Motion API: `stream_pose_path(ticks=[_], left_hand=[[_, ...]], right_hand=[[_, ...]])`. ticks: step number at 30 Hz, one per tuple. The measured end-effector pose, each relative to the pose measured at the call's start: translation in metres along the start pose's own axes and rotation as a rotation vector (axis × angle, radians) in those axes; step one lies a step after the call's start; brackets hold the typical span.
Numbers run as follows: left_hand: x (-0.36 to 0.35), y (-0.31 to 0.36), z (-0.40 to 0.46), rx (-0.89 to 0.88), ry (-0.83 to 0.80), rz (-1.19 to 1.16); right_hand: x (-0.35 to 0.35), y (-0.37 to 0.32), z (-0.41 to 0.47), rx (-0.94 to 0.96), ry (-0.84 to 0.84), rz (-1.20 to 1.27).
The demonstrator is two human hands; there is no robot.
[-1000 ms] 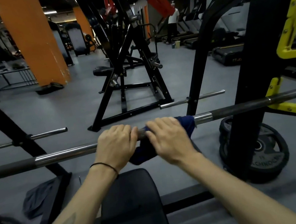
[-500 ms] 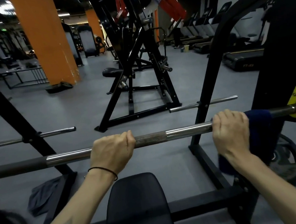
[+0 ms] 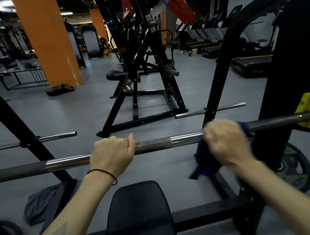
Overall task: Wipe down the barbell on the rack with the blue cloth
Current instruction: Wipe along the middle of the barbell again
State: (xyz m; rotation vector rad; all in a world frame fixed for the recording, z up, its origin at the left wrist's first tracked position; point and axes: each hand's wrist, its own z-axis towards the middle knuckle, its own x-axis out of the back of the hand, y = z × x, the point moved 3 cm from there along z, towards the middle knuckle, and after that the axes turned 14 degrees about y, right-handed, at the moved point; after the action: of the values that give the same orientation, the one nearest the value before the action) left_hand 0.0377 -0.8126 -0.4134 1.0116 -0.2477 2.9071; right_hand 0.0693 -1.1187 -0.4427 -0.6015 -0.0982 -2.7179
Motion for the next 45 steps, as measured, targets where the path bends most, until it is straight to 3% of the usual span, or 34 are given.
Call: stream_pose_path(ticks=[3, 6, 10, 13, 15, 19, 24, 26, 31, 38, 41, 45], left_hand=[[0.001, 0.008, -0.005, -0.012, 0.219, -0.013], [0.004, 0.012, -0.002, -0.036, 0.281, -0.029], [-0.002, 0.012, -0.004, -0.111, 0.301, -0.038], [-0.002, 0.011, -0.009, -0.199, 0.309, -0.024], [-0.001, 0.011, -0.01, -0.252, 0.354, 0.012], [0.0, 0.009, -0.01, -0.235, 0.385, 0.006], [-0.002, 0.009, -0.011, -0.188, 0.4, -0.001], [-0.003, 0.01, -0.011, -0.193, 0.405, -0.002], [-0.009, 0.012, -0.01, -0.209, 0.41, 0.017], [-0.011, 0.01, -0.011, -0.18, 0.343, 0.007], [-0.008, 0.008, -0.01, -0.158, 0.324, -0.037], [-0.005, 0.007, -0.009, -0.202, 0.327, -0.044]], right_hand=[[0.028, 0.075, -0.006, -0.058, -0.014, -0.11], [0.018, 0.063, -0.002, -0.205, 0.05, -0.166], [-0.009, -0.031, 0.009, -0.104, 0.153, -0.061], [-0.025, -0.133, 0.008, -0.099, 0.083, 0.103], [-0.029, -0.162, 0.008, -0.081, 0.045, 0.172], [-0.018, -0.109, 0.004, 0.135, 0.021, 0.179], [0.02, 0.059, -0.007, -0.072, 0.025, -0.065], [0.027, 0.082, -0.012, -0.134, 0.006, -0.109], [0.009, 0.032, -0.005, -0.296, 0.094, -0.131], [-0.021, -0.139, 0.003, -0.067, -0.011, 0.142], [-0.014, -0.107, 0.004, 0.116, -0.025, 0.179], [0.007, -0.001, -0.003, -0.001, 0.011, 0.052]])
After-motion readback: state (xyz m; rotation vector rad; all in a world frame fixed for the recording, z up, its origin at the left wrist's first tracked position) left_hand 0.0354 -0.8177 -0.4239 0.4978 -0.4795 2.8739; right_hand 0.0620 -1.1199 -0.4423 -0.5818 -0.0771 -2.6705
